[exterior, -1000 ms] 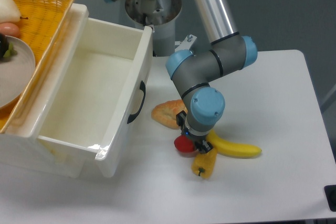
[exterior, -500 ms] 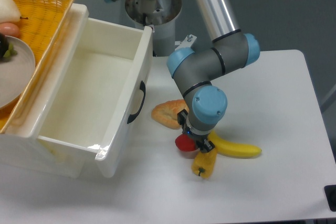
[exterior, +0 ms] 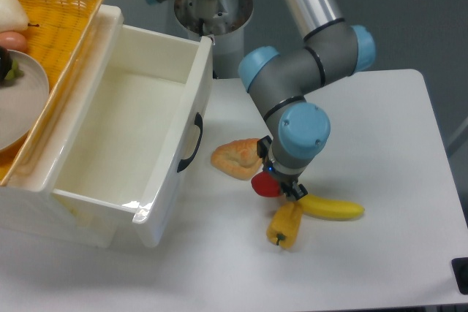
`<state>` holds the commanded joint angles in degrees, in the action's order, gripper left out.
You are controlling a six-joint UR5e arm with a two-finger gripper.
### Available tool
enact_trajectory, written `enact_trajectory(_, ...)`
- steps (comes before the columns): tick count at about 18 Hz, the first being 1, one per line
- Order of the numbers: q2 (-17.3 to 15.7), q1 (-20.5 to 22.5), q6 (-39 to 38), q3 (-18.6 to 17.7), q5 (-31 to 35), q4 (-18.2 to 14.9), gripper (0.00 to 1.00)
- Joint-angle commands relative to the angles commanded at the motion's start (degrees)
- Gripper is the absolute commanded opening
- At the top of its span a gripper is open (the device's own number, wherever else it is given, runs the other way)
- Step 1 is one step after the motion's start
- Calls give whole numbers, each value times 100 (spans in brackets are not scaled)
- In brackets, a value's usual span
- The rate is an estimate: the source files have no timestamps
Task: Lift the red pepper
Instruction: 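Lift the grasped red pepper up off the table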
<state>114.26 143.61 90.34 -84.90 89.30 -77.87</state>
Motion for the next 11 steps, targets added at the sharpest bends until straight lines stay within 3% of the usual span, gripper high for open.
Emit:
enact_trajectory(7,-352,18,475,-17,-9,-97,41)
enact_trajectory(11,-790,0,485,-18,-9,-543,41)
